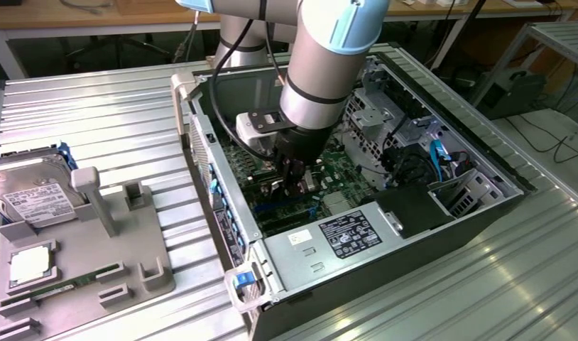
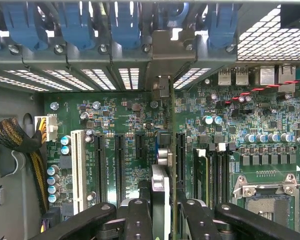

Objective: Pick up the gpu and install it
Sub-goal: 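Insert the gpu into the slot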

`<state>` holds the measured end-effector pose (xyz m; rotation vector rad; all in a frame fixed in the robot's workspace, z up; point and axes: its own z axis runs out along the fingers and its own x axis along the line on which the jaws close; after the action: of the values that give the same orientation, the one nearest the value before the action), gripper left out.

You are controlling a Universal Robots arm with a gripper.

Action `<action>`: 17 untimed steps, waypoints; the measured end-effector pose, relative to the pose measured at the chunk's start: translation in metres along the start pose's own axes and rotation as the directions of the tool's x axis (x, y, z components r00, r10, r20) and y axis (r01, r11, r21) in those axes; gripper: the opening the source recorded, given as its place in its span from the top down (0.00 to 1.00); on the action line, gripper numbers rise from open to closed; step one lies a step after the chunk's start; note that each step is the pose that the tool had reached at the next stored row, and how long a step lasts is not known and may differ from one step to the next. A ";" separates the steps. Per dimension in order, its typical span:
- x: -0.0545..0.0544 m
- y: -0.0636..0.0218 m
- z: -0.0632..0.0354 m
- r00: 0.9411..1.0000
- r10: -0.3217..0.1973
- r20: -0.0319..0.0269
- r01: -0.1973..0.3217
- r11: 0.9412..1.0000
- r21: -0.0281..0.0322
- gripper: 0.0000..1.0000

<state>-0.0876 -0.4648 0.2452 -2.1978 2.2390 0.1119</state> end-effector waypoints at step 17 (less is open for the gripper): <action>0.000 0.0001 -0.0015 1.000 0.000 0.000 0.000 1.000 0.000 0.72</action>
<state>-0.0876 -0.4649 0.2467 -2.1981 2.2392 0.1123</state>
